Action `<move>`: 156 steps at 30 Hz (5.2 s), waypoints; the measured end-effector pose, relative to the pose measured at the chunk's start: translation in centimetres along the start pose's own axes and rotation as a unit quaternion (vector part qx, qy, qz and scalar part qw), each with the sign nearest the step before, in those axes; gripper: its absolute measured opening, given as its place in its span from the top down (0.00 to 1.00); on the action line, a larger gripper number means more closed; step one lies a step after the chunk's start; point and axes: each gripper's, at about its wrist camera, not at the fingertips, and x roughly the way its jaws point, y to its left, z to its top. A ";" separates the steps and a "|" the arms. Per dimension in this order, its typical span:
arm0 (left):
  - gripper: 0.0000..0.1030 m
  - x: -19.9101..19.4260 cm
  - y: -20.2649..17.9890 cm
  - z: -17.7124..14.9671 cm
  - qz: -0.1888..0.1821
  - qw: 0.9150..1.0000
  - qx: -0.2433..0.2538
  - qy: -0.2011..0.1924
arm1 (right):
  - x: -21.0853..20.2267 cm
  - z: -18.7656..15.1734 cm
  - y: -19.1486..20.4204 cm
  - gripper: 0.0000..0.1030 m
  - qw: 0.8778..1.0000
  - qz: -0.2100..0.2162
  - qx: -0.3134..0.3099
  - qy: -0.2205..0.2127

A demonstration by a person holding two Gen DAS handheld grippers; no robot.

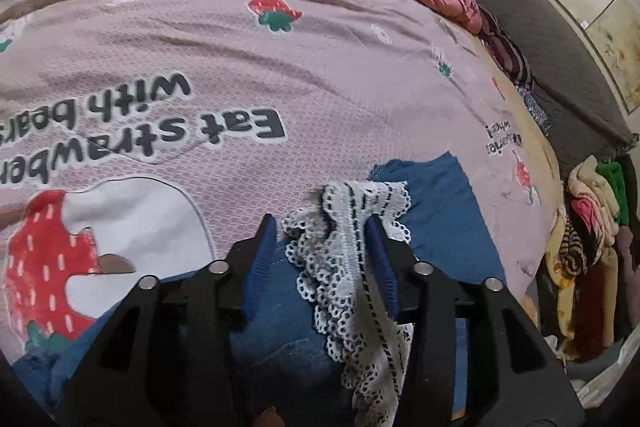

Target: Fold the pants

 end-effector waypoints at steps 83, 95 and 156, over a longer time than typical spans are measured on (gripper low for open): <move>0.48 -14.6 -0.1 -19.6 0.082 0.980 -0.084 -0.158 | -5.6 1.6 -8.5 0.15 0.988 -0.031 0.141 -0.046; 0.39 -16.0 4.5 -20.5 0.056 0.971 -0.161 -0.168 | -1.5 11.3 -4.0 0.09 0.999 0.030 0.014 -0.032; 0.34 -6.1 -7.2 -14.9 -0.177 0.971 -0.030 -0.160 | -0.8 11.0 -17.2 0.55 0.964 0.244 0.096 -0.033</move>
